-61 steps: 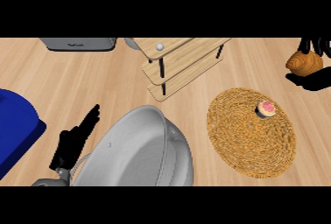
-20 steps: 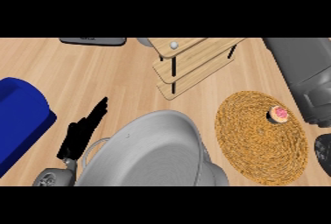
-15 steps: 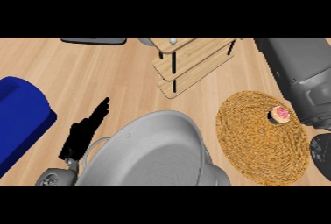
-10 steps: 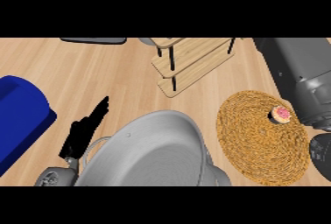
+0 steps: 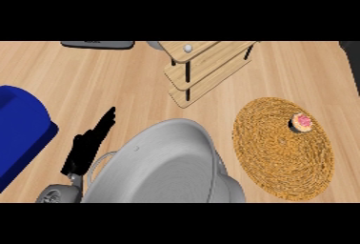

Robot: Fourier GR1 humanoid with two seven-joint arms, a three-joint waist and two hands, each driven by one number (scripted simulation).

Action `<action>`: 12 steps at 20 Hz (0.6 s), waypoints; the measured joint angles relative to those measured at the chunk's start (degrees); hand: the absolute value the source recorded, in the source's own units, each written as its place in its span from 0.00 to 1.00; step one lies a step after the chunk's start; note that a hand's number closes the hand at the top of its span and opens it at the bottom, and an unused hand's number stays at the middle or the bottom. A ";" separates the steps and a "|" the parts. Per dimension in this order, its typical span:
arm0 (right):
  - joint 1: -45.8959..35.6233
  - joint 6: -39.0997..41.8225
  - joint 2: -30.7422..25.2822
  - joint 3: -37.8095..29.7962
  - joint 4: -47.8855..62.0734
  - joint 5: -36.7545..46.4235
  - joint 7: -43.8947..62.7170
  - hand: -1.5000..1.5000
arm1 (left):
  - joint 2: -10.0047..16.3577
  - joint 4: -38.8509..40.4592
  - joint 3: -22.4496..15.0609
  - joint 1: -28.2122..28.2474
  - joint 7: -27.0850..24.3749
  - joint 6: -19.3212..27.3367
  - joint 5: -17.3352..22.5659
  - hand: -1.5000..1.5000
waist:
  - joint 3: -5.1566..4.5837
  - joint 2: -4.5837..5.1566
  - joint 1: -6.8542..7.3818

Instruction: Pick the croissant from the placemat and place it in the tiered shelf

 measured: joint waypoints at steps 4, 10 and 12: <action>3.41 3.73 -6.70 -0.77 1.03 -0.43 -0.05 0.00 | -0.19 -0.64 0.12 0.76 0.16 -0.13 0.35 0.50 | 0.05 0.00 -0.13; 8.47 12.63 -14.31 -1.33 1.73 -1.21 -4.39 0.00 | -0.16 -0.24 0.35 0.34 -0.07 -0.13 0.13 0.50 | 0.16 0.10 -0.16; 10.22 15.54 -16.43 -1.27 2.04 -1.20 -6.02 0.00 | -0.29 -0.59 0.33 0.72 -0.16 -0.16 0.25 0.50 | 0.19 0.18 0.12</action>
